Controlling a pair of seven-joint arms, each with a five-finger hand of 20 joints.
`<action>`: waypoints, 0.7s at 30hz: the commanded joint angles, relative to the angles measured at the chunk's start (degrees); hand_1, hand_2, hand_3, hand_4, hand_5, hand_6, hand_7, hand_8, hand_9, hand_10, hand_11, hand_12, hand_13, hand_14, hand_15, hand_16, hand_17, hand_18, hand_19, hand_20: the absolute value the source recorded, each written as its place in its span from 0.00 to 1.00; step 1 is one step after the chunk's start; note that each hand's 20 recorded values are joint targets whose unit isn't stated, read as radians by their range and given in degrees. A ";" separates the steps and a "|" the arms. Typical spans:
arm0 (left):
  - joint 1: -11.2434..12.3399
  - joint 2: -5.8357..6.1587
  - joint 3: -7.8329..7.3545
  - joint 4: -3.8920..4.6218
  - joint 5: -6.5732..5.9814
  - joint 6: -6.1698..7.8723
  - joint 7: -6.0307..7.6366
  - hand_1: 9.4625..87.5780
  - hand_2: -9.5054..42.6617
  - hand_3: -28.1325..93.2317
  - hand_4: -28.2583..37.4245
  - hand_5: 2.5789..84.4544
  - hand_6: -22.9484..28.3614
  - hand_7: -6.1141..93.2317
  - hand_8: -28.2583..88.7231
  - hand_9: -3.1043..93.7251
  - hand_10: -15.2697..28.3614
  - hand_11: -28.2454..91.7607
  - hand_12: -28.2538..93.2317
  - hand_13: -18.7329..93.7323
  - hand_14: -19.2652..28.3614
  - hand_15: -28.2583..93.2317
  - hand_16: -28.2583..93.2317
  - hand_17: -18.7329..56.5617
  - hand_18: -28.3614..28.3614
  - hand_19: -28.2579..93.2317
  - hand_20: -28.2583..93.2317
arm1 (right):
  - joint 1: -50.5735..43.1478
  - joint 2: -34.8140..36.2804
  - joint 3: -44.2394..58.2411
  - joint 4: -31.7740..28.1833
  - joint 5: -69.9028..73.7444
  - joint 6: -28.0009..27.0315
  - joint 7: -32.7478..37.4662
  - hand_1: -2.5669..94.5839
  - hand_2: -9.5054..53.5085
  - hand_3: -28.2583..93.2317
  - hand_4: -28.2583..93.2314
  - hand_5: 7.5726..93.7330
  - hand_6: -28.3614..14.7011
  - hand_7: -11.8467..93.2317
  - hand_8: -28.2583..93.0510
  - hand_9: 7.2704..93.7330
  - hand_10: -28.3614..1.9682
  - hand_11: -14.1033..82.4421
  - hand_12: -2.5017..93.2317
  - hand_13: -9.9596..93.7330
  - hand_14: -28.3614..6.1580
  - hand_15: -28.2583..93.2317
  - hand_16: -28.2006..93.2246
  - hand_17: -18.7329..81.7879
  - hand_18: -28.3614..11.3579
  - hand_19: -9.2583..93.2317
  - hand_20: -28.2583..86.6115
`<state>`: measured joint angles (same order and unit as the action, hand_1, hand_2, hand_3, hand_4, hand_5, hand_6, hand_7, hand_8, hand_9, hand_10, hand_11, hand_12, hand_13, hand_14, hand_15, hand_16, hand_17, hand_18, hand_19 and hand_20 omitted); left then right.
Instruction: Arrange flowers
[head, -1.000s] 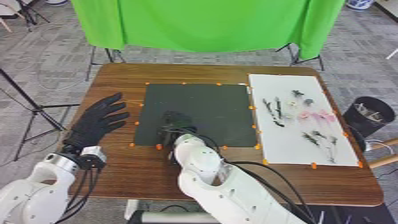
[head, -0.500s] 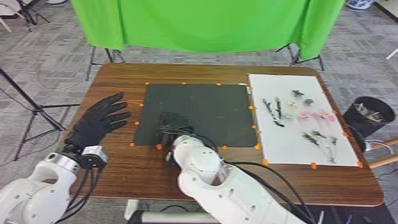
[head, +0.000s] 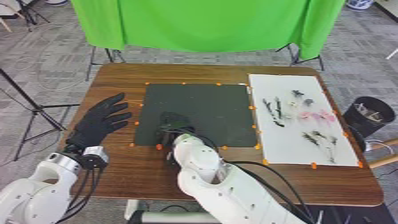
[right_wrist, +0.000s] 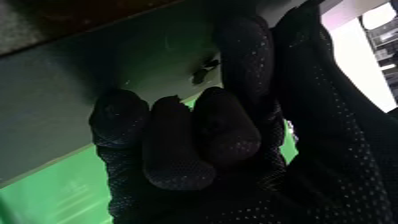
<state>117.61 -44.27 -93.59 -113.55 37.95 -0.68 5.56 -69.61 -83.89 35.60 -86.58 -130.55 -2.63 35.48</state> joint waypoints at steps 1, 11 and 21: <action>1.78 0.16 -0.50 -0.47 0.00 0.46 0.96 0.21 0.08 0.79 0.07 0.29 0.50 0.27 0.15 0.28 0.62 0.40 0.37 0.35 0.75 0.48 0.24 0.12 0.90 0.59 0.30 | -0.28 0.56 0.37 -0.34 -0.51 -1.65 -0.39 0.31 0.04 0.93 0.09 0.83 0.69 0.59 0.37 0.87 0.64 0.88 0.61 0.82 0.50 0.96 0.58 0.62 0.13 1.00 0.72; 4.09 0.36 -1.28 -1.44 -0.61 2.41 3.08 0.21 0.08 0.79 0.07 0.29 0.50 0.27 0.15 0.28 0.62 0.40 0.36 0.35 0.75 0.48 0.24 0.12 0.90 0.59 0.30 | -0.35 1.05 2.18 -2.12 -2.49 -4.90 -1.83 0.22 0.03 0.90 0.07 0.82 0.67 0.64 0.16 0.85 0.63 0.88 0.61 0.80 0.49 0.97 0.57 0.61 0.13 1.00 0.71; 9.34 1.06 -2.63 -3.25 -2.38 5.93 7.89 0.21 0.08 0.79 0.07 0.29 0.50 0.27 0.15 0.28 0.62 0.40 0.36 0.35 0.75 0.48 0.24 0.12 0.90 0.59 0.30 | -2.58 2.60 3.56 -6.95 -10.58 -2.09 -6.55 0.21 0.10 0.90 0.08 0.73 0.62 0.66 0.14 0.77 0.57 0.90 0.61 0.76 0.45 0.97 0.58 0.56 0.14 1.00 0.69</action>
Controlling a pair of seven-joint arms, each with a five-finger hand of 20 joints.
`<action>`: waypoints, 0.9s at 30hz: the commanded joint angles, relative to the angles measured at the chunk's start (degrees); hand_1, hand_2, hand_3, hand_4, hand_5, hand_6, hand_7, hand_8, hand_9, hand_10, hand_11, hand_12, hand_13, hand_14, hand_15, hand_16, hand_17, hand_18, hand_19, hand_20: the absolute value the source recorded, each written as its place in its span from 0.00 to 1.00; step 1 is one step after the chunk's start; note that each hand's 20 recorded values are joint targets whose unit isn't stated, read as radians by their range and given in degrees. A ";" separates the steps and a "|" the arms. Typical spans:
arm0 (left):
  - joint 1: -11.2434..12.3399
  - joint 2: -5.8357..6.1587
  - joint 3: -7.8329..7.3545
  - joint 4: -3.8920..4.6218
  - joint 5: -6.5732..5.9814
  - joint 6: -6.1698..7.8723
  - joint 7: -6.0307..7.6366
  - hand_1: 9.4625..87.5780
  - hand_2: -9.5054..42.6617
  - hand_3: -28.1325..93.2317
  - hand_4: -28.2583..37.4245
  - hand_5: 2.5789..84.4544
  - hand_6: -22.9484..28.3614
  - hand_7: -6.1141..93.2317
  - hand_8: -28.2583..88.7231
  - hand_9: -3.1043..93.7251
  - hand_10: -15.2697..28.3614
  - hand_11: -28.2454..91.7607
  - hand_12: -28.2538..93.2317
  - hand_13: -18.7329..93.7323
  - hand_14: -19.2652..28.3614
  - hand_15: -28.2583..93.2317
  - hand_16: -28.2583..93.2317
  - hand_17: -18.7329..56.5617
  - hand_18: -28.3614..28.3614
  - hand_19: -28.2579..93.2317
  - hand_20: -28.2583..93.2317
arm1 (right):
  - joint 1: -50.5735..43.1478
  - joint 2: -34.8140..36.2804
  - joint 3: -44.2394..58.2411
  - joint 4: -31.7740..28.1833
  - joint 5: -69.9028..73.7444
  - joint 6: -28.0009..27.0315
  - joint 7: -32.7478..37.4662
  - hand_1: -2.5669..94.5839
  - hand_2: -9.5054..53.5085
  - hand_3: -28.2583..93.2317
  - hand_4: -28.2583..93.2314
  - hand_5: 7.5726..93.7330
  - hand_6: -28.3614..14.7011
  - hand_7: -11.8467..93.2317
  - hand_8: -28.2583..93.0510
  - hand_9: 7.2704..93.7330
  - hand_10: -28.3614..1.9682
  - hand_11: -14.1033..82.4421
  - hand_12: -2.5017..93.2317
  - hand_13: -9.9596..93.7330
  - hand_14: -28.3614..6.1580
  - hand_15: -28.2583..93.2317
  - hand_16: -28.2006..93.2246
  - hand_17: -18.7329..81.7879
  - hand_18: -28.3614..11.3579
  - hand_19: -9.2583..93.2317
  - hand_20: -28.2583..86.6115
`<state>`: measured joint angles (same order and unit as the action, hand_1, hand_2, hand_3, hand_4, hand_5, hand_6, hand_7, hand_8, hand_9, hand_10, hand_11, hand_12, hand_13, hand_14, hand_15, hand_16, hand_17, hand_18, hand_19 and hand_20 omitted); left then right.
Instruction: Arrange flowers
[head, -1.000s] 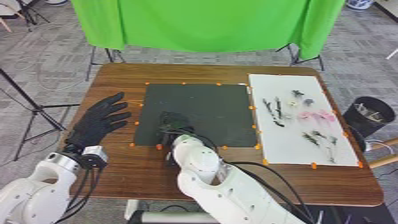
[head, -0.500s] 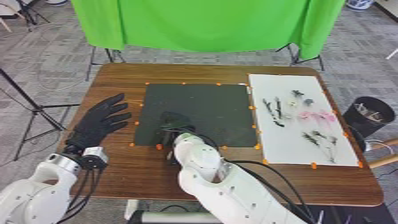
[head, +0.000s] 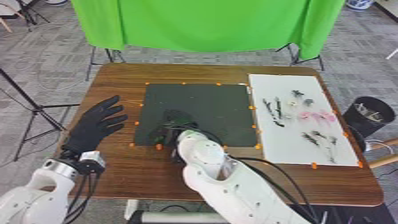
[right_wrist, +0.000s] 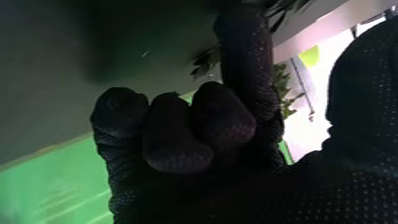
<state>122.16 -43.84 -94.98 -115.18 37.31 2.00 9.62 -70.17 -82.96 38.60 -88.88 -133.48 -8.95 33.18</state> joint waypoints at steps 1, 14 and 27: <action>5.20 0.41 -1.60 -1.72 -1.81 3.27 3.96 0.21 0.08 0.79 0.07 0.29 0.50 0.27 0.15 0.28 0.62 0.40 0.36 0.35 0.75 0.48 0.23 0.12 0.90 0.59 0.30 | -2.13 2.09 0.02 -5.13 -8.78 6.85 -4.59 0.21 0.11 0.91 0.09 0.71 0.61 0.66 0.14 0.76 0.56 0.90 0.61 0.74 0.44 0.97 0.58 0.55 0.14 1.00 0.68; 6.88 0.37 -2.35 -2.15 -2.18 3.95 5.05 0.21 0.09 0.80 0.06 0.29 0.50 0.27 0.15 0.28 0.62 0.40 0.36 0.35 0.75 0.48 0.24 0.12 0.90 0.59 0.30 | -7.82 0.94 7.99 -10.17 -1.31 -7.15 -20.92 0.16 0.51 1.00 0.42 0.61 0.68 0.33 0.13 0.44 0.36 0.82 0.77 0.48 0.24 1.00 0.57 0.32 0.10 0.82 0.73; 7.69 0.47 -2.42 -2.53 -2.16 4.06 5.04 0.21 0.09 0.80 0.06 0.29 0.50 0.27 0.15 0.28 0.62 0.39 0.36 0.35 0.75 0.48 0.23 0.12 0.90 0.59 0.30 | -6.64 2.16 5.52 -8.79 -6.73 -10.51 -20.96 0.12 0.64 1.00 0.48 0.51 0.74 0.26 0.13 0.38 0.31 0.88 0.77 0.44 0.20 1.00 0.62 0.29 0.08 0.80 0.74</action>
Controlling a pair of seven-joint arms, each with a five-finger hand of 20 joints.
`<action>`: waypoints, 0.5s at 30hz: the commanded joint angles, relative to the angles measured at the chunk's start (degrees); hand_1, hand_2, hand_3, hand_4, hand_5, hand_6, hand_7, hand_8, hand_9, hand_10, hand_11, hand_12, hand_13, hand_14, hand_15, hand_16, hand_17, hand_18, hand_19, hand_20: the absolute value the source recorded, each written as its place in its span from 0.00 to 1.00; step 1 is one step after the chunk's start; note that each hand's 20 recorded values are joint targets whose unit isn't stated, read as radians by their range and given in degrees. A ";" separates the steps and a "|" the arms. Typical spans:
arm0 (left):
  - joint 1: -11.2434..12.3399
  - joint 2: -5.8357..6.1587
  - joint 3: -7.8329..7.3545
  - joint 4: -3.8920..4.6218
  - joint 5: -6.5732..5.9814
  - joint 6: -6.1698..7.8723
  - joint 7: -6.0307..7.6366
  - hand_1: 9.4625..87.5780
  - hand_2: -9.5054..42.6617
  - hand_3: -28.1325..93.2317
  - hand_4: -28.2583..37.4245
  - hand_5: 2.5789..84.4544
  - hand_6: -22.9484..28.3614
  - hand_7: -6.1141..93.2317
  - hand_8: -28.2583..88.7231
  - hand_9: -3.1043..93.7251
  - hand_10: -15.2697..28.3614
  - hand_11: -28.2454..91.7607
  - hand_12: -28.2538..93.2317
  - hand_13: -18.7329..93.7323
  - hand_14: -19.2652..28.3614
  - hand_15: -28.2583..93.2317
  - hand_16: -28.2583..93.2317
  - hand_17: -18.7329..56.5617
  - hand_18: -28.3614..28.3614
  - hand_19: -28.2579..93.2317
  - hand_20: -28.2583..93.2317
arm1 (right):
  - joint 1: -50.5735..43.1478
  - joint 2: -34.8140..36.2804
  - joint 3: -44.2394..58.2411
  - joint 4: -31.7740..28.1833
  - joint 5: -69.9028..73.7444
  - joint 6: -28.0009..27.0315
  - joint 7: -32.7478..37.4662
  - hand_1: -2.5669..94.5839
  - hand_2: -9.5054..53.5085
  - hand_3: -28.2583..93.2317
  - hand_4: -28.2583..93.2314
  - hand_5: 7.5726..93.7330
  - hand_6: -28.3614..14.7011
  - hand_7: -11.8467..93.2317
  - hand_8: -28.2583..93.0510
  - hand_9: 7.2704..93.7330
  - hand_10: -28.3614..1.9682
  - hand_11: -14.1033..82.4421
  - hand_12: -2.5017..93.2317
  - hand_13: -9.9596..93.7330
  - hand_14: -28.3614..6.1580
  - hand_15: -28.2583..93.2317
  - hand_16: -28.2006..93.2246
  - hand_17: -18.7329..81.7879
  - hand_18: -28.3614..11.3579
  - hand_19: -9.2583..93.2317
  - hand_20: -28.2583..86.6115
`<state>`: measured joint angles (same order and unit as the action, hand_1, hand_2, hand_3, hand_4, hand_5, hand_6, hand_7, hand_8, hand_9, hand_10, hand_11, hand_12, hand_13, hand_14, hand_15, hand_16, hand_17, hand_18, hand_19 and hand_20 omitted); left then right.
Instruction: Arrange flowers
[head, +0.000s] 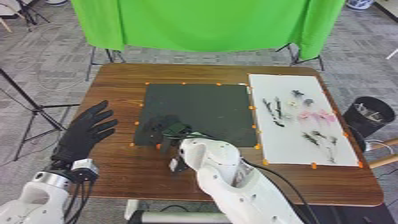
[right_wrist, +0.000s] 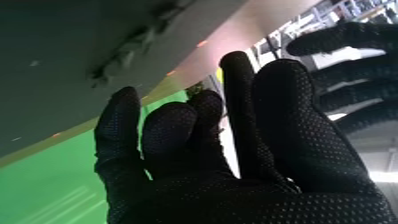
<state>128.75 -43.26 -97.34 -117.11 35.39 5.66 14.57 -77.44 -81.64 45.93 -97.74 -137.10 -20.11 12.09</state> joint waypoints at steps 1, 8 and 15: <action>1.39 -0.15 -0.20 -0.70 -0.19 0.47 0.12 0.21 0.09 0.80 0.06 0.29 0.50 0.27 0.15 0.28 0.62 0.40 0.36 0.35 0.75 0.48 0.23 0.12 0.90 0.59 0.30 | 0.81 1.10 -2.10 0.04 -3.26 0.34 0.21 0.12 0.64 1.00 0.47 0.51 0.74 0.26 0.13 0.38 0.31 0.88 0.77 0.44 0.20 1.00 0.62 0.29 0.08 0.80 0.74; 1.62 -0.56 -0.53 -0.52 -0.22 0.30 0.06 0.21 0.09 0.80 0.06 0.29 0.50 0.27 0.15 0.28 0.62 0.39 0.36 0.35 0.75 0.48 0.23 0.12 0.90 0.59 0.30 | 2.04 2.09 -3.38 1.34 -4.36 -0.26 0.82 0.12 0.63 1.00 0.47 0.55 0.74 0.26 0.12 0.38 0.32 0.89 0.77 0.44 0.20 1.00 0.64 0.30 0.09 0.80 0.74; 2.17 -0.60 -0.57 -0.69 0.03 0.49 0.29 0.21 0.09 0.80 0.06 0.29 0.50 0.27 0.15 0.28 0.62 0.40 0.36 0.35 0.75 0.48 0.23 0.12 0.90 0.59 0.30 | 3.29 3.58 -4.84 2.16 -4.34 0.48 2.07 0.11 0.63 1.00 0.46 0.57 0.73 0.26 0.12 0.39 0.32 0.89 0.78 0.45 0.20 1.00 0.65 0.30 0.08 0.81 0.74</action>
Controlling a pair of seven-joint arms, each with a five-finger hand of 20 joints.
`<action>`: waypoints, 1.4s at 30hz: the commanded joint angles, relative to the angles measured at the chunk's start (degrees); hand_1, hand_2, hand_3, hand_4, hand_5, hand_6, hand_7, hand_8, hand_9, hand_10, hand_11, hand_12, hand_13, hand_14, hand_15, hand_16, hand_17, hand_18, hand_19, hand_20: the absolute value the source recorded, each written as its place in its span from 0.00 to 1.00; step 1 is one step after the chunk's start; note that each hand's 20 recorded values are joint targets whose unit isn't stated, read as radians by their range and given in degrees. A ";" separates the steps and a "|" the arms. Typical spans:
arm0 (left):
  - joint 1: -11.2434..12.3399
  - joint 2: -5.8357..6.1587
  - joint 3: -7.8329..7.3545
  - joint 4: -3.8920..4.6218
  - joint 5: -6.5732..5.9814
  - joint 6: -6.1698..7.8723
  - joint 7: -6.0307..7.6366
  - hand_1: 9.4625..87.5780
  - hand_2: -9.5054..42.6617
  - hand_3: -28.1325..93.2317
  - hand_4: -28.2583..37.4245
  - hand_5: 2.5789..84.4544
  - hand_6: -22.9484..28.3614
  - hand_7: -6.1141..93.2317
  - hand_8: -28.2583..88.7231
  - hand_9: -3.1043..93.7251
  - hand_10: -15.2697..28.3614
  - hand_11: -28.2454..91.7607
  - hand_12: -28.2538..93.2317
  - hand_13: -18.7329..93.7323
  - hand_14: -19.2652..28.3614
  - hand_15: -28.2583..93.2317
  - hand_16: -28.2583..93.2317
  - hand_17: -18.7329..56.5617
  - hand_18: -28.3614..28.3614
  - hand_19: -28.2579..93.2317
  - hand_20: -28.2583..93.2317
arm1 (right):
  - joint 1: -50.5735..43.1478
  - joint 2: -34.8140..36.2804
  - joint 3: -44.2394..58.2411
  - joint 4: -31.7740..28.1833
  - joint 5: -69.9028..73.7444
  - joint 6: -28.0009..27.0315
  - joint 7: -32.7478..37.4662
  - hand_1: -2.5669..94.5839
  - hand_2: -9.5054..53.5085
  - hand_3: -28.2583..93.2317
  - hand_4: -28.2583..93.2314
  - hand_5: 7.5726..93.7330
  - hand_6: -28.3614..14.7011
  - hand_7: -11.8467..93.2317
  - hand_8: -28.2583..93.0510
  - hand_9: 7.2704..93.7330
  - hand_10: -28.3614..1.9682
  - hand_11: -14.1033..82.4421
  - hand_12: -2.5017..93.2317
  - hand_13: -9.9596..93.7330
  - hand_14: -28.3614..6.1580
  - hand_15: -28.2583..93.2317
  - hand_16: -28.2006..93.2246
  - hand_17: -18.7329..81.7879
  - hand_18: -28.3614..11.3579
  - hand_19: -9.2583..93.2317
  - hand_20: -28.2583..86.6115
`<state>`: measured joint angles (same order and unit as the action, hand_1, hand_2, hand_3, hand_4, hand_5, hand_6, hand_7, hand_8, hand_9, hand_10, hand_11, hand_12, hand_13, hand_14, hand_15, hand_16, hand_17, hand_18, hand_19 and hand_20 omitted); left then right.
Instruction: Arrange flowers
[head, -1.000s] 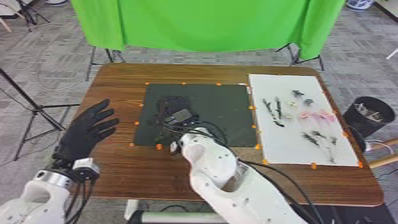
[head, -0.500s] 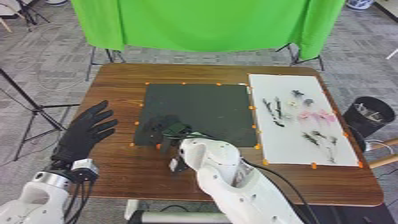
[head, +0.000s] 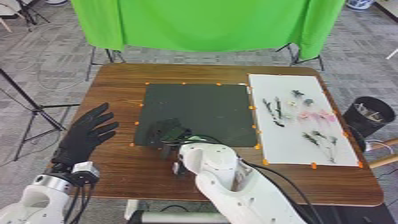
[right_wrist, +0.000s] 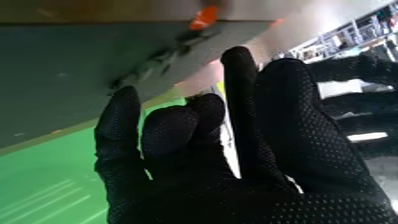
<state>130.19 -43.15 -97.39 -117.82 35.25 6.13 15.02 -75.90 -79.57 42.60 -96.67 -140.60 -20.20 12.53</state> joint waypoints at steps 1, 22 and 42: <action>0.89 -0.73 -0.66 -0.05 0.05 0.10 -0.17 0.21 0.09 0.80 0.06 0.29 0.50 0.27 0.15 0.28 0.62 0.39 0.36 0.35 0.75 0.48 0.23 0.12 0.90 0.59 0.30 | 1.87 1.75 -1.65 1.06 -1.15 0.47 1.58 0.11 0.63 1.00 0.46 0.57 0.72 0.26 0.12 0.39 0.32 0.89 0.78 0.45 0.20 1.00 0.65 0.30 0.08 0.81 0.74; 4.10 -0.48 -1.94 -1.18 -0.90 2.25 2.01 0.21 0.10 0.80 0.06 0.29 0.50 0.27 0.15 0.28 0.62 0.39 0.37 0.35 0.75 0.48 0.23 0.12 0.90 0.58 0.30 | 2.71 4.49 -1.21 -0.38 -3.00 -2.25 -2.05 0.11 0.61 1.00 0.45 0.62 0.72 0.27 0.12 0.41 0.32 0.88 0.78 0.46 0.20 1.00 0.65 0.30 0.09 0.81 0.74; 4.14 -0.38 -2.67 -1.09 -1.17 2.61 2.40 0.21 0.09 0.80 0.06 0.29 0.50 0.27 0.15 0.28 0.62 0.40 0.36 0.35 0.75 0.48 0.23 0.12 0.90 0.58 0.30 | -2.48 1.52 8.80 -2.98 19.67 -1.53 -7.16 0.16 0.29 1.00 0.13 0.56 0.69 0.27 0.13 0.39 0.31 0.96 0.68 0.46 0.20 1.00 0.63 0.29 0.08 0.80 0.75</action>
<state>133.80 -43.43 -99.22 -118.75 34.56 8.08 16.98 -77.61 -77.74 50.02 -98.20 -130.01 -25.23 6.72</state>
